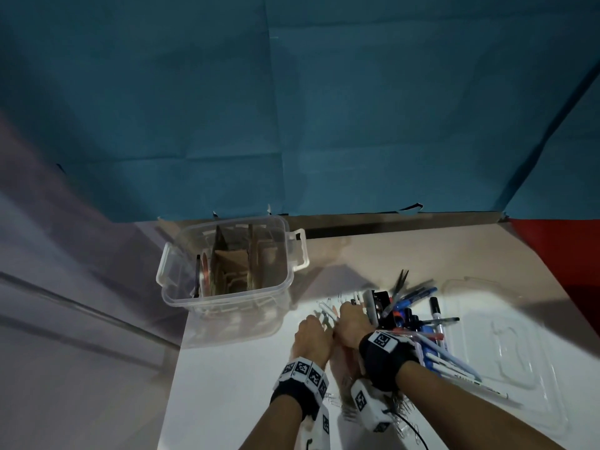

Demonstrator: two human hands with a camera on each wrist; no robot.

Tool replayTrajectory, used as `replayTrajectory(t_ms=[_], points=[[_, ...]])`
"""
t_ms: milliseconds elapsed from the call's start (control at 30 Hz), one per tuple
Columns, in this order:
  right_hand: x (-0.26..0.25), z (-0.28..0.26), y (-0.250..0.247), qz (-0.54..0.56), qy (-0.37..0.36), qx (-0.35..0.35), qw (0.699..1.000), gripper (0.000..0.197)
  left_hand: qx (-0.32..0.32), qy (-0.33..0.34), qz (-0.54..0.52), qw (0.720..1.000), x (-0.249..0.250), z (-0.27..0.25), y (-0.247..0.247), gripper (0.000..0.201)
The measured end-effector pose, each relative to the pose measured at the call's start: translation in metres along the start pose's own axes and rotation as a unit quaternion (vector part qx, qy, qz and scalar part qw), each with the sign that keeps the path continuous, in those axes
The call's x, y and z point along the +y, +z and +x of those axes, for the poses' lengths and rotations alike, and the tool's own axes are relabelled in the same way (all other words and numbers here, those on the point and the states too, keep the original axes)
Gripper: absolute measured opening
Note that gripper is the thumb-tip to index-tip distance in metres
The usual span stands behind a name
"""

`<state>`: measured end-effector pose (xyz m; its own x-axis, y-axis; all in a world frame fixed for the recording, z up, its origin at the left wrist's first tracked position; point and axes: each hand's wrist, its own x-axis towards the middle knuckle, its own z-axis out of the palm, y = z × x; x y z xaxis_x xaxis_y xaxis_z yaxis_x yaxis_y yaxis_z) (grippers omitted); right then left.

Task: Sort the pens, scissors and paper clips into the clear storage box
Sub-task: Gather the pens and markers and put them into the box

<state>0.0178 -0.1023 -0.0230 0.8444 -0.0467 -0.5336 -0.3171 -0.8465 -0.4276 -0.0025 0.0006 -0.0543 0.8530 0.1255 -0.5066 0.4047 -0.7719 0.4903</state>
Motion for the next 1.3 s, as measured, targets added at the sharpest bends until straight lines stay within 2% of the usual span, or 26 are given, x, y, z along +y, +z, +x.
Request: replayTrajectory(t_ms=[100,200,300,433,500,567,667,800,900,1000,1033,1100,1167,1233,1300], points=[[0.003,-0.002,-0.020,0.110,0.003,-0.003,0.994,0.012,-0.036,0.020,-0.053,0.998,-0.001,0.002,-0.012,0.027],[0.009,-0.007,-0.054,0.233,0.008,0.002,0.972,0.023,-0.077,0.051,-0.111,0.990,0.000,-0.001,-0.032,0.015],[0.004,-0.016,-0.094,0.316,-0.025,-0.007,0.948,0.023,-0.122,0.048,-0.255,0.958,0.012,-0.015,-0.060,0.005],[-0.028,-0.032,-0.136,0.390,-0.078,-0.049,0.916,0.021,-0.141,0.140,-0.345,0.917,0.038,-0.043,-0.116,0.015],[-0.049,-0.030,-0.146,0.409,-0.089,-0.065,0.906,0.020,-0.120,0.170,-0.355,0.911,0.044,-0.051,-0.146,0.015],[-0.072,-0.023,-0.146,0.377,-0.126,-0.060,0.916,0.019,-0.083,0.166,-0.367,0.912,0.043,-0.051,-0.174,0.014],[-0.118,-0.021,-0.136,0.339,-0.175,-0.076,0.921,0.020,-0.002,0.130,-0.376,0.917,0.026,-0.042,-0.216,0.012],[-0.181,-0.022,-0.108,0.297,-0.194,-0.130,0.926,0.011,0.078,0.056,-0.358,0.929,-0.012,-0.032,-0.266,0.015],[-0.228,-0.016,-0.084,0.287,-0.204,-0.137,0.926,0.009,0.111,0.020,-0.269,0.956,-0.042,-0.012,-0.298,0.017],[-0.265,-0.005,-0.060,0.261,-0.196,-0.111,0.939,0.010,0.137,-0.027,-0.199,0.970,-0.061,0.011,-0.312,0.010],[-0.272,0.004,-0.051,0.238,-0.202,-0.111,0.943,0.015,0.140,-0.037,-0.169,0.975,-0.065,0.017,-0.312,0.011],[-0.274,0.018,-0.035,0.176,-0.222,-0.123,0.951,0.026,0.157,-0.039,-0.111,0.981,-0.070,0.022,-0.310,0.026],[-0.265,0.012,-0.040,0.128,-0.234,-0.112,0.957,0.024,0.198,-0.014,-0.089,0.976,-0.067,0.016,-0.308,0.037],[-0.251,0.007,-0.052,0.143,-0.239,-0.096,0.956,0.015,0.226,0.023,-0.081,0.971,-0.064,0.008,-0.305,0.037],[-0.234,0.006,-0.066,0.193,-0.221,-0.103,0.950,0.014,0.240,0.065,-0.067,0.966,-0.058,-0.004,-0.299,0.033]])
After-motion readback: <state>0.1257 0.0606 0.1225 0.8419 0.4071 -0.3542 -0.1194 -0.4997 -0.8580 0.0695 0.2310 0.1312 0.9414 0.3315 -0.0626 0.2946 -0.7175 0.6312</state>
